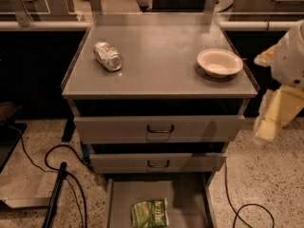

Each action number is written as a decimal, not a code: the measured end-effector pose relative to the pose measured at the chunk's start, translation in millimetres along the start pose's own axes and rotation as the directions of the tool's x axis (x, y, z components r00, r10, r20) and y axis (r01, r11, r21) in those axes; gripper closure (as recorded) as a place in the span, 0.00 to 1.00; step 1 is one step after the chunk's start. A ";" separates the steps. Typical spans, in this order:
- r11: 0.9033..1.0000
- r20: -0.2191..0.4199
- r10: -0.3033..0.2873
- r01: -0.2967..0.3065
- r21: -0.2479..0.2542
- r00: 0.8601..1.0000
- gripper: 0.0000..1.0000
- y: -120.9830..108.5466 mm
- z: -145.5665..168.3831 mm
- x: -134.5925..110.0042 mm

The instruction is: Pick green jalapeno chip bag from bottom drawer and place on counter

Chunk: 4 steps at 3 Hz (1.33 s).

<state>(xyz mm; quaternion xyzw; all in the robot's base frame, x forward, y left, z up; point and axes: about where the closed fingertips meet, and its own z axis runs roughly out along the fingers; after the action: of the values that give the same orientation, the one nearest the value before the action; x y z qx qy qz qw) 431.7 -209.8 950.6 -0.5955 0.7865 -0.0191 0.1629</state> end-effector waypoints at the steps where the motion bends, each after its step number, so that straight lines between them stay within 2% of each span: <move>1: 0.997 0.068 0.042 -0.037 -0.065 0.997 0.00 27.9 61.7 2.6; 2: 0.989 0.115 0.079 -0.063 -0.134 0.990 0.00 59.2 118.3 0.0; 3: 0.989 0.115 0.079 -0.063 -0.134 0.990 0.00 59.2 118.4 0.0; 4: 0.987 0.103 0.083 -0.067 -0.146 0.991 0.00 68.6 149.6 0.7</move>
Offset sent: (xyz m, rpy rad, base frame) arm -0.0323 0.0608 -0.1964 0.2638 0.1758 -0.0103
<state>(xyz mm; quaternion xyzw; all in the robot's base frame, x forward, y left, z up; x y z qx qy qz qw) 409.4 -166.0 793.5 -0.5757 0.7977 0.0755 0.1630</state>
